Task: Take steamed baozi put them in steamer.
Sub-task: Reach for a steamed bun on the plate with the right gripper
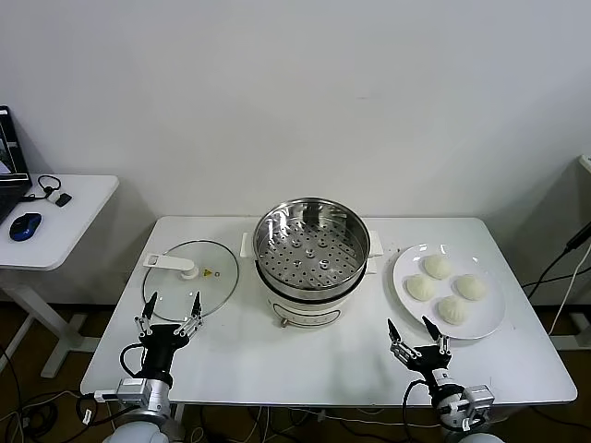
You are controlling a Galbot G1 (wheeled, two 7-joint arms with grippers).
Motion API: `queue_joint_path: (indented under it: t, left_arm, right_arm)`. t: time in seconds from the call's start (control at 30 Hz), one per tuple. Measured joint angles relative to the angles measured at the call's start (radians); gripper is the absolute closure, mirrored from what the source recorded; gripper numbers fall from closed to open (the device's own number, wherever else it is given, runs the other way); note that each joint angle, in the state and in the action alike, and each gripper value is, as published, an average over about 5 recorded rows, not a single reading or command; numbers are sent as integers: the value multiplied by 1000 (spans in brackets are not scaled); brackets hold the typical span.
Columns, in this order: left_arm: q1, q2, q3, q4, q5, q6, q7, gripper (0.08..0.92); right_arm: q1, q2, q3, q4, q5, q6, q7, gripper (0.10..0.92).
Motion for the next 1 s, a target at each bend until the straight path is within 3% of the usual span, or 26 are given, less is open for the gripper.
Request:
queue_joint_path:
  t: [0.5,1.0]
  left_arm:
    - [-1,3,2,0,-1,1,7,177]
    - [-14,11,13,17,-15,-5,1,177]
  right_arm:
    - [121,-219,82,-134,35,52,-169,203]
    - [531,-536,-118,-505,-33,112,-648,203]
